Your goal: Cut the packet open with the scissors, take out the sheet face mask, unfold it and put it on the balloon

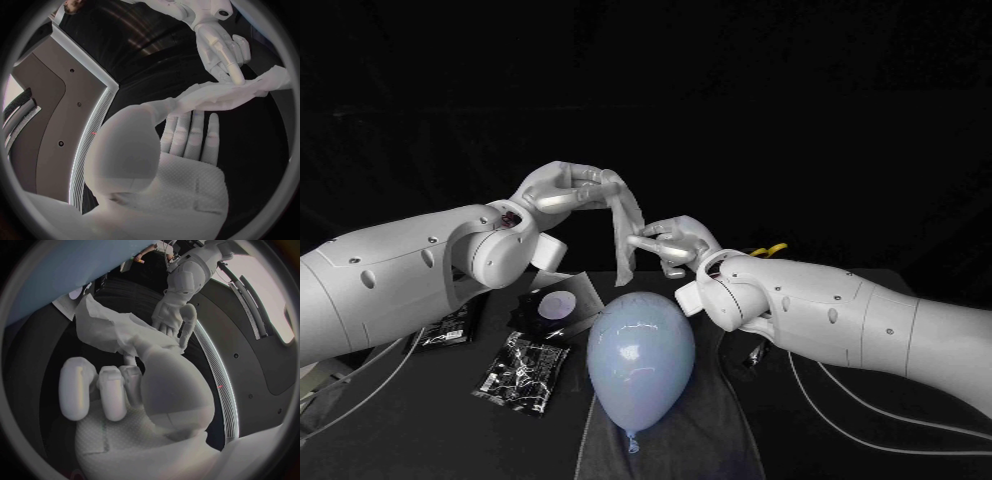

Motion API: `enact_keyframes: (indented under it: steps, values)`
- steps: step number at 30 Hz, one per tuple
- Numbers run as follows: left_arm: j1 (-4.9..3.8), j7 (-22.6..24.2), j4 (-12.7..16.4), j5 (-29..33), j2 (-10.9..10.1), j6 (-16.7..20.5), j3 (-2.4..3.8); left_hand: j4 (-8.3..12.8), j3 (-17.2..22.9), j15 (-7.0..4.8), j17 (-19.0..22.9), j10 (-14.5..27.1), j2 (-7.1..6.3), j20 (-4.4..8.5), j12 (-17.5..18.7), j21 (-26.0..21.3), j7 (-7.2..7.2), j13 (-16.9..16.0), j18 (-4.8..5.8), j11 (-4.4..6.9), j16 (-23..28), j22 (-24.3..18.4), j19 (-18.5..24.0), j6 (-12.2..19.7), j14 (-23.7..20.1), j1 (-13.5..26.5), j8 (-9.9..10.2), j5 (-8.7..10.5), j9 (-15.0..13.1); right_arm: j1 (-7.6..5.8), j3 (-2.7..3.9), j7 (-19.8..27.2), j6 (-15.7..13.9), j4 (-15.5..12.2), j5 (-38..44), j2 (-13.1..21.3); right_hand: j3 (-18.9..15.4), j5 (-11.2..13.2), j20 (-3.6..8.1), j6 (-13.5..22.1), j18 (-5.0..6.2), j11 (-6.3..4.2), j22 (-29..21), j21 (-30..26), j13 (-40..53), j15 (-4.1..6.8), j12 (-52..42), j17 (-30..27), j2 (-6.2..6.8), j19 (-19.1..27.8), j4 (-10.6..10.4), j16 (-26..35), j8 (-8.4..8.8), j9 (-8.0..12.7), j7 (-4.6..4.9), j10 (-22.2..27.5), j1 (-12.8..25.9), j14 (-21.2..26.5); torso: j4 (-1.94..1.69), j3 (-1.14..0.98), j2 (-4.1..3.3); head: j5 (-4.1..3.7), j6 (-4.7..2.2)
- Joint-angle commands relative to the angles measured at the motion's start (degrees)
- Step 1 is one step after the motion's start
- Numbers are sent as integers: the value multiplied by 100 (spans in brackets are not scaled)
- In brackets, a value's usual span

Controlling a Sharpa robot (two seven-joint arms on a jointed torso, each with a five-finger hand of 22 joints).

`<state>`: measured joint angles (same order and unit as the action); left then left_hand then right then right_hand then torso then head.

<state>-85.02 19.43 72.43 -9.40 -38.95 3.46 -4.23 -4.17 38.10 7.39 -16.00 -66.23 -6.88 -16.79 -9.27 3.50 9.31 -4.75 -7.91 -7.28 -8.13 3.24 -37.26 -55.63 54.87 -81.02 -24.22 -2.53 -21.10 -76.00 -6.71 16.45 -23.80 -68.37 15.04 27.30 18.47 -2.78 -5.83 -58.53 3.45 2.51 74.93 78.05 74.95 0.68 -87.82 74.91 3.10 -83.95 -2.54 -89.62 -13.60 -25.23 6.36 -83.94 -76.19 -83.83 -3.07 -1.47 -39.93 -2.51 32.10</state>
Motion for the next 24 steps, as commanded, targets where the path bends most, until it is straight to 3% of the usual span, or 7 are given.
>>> enact_keyframes:
  steps: [1,4,10,16,20,24]
  values:
    - [-1,26,-10,35,10,-27,8,12,-10,3,-9,40,60,10,23,-22,9,7,85,-10,21,-2,24,28,-51,-15,-28,-22,-429,-15,10,231,-109,-20,-247,19,135,0,100,-164,-109,-101,1205,84,1336,101,-59,1509,-124,-155,81,-38,-118,-51,-86,-447,-130,-617,-1,0,1,1,1]
    - [-1,22,-25,34,8,4,8,12,-10,3,-9,40,60,10,23,-22,9,7,85,-10,21,-2,24,28,-51,-15,-28,-22,-429,-22,13,261,-162,-39,-272,41,251,-1,183,-235,-121,-184,1219,148,1358,185,-79,1509,-194,-179,198,-38,-262,-137,-176,-471,-216,-617,-1,0,-1,3,2]
    - [-1,10,-96,44,1,109,8,24,-14,1,-16,40,64,10,19,-17,11,6,84,-8,21,2,-4,40,-53,-17,-36,-23,-447,-41,15,268,-198,-72,-278,118,422,0,266,-154,-131,-237,1227,194,1362,247,-80,1509,-191,-190,317,-38,-531,-327,-220,-479,-123,-617,2,-1,4,3,-2]
    - [-1,-3,-160,61,-7,201,7,28,-15,1,-17,40,64,11,18,-15,11,6,83,-7,20,3,-17,42,-52,-18,-39,-23,-452,-63,15,241,-159,-106,-243,185,445,1,276,-74,-125,-242,1218,166,1327,253,-43,1509,-125,-174,353,-38,-599,-377,-225,-447,-45,-617,0,-1,-1,-9,-13]
    - [-1,-17,-161,68,-3,213,7,35,-15,0,-20,40,64,11,16,-13,10,5,82,-6,19,4,-20,46,-52,-20,-43,-24,-460,-70,15,223,-112,-132,-216,196,397,2,258,94,-116,-169,1202,112,1255,206,30,1509,-40,-146,336,-38,-539,-346,-126,-378,96,-617,-4,0,-2,-1,-15]
    - [-2,-30,-137,71,5,200,7,35,-15,0,-20,40,64,11,16,-13,10,5,82,-6,19,4,-20,46,-52,-20,-43,-24,-460,-75,15,207,-53,-160,-188,186,311,7,176,412,-108,-5,1180,41,1209,74,80,1509,85,-106,296,-38,-339,-234,67,-326,279,-617,-6,-1,-2,2,-7]
